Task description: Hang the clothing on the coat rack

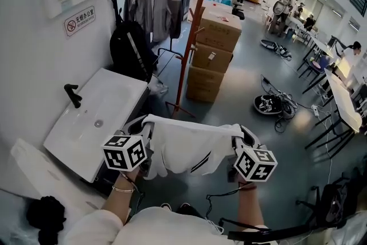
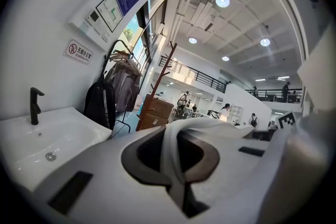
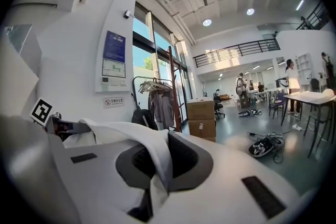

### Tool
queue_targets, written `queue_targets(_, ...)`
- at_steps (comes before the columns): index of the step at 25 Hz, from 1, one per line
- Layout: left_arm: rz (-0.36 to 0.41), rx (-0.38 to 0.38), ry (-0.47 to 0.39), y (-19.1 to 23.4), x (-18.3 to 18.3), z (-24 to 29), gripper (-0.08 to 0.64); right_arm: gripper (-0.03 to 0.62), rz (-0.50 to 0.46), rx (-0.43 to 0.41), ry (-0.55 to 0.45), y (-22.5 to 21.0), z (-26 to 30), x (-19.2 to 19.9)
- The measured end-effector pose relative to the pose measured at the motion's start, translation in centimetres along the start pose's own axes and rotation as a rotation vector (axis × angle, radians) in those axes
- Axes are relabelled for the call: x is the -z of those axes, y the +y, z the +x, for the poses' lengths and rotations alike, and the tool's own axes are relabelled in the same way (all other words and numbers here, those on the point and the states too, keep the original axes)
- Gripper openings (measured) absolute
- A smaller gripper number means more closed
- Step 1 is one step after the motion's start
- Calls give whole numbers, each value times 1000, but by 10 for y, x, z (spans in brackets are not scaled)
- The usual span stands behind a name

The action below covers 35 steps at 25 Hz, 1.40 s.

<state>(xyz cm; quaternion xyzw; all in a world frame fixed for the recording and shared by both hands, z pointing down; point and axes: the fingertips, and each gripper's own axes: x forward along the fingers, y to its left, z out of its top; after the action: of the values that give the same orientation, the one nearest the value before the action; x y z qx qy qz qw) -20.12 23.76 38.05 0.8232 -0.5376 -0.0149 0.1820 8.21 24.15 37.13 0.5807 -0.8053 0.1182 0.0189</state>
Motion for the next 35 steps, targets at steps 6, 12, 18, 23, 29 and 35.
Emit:
queue_targets(6, 6, 6, 8, 6, 0, 15, 18, 28, 31, 14, 16, -4, 16, 8)
queue_targets(12, -10, -8, 6, 18, 2, 35, 18, 28, 32, 3, 36, -11, 40, 11)
queue_targets(18, -25, -22, 22, 24, 4, 70, 18, 26, 45, -6, 45, -33, 74, 7)
queue_targets(23, -41, -41, 16, 32, -3, 115, 18, 28, 36, -28, 48, -58, 116, -3)
queue_targets(29, 28, -70, 14, 31, -16, 172, 18, 27, -14, -58, 61, -98, 165, -25)
queue_targets(35, 66, -91, 23, 33, -25, 228, 18, 28, -9, -82, 63, -136, 214, -35)
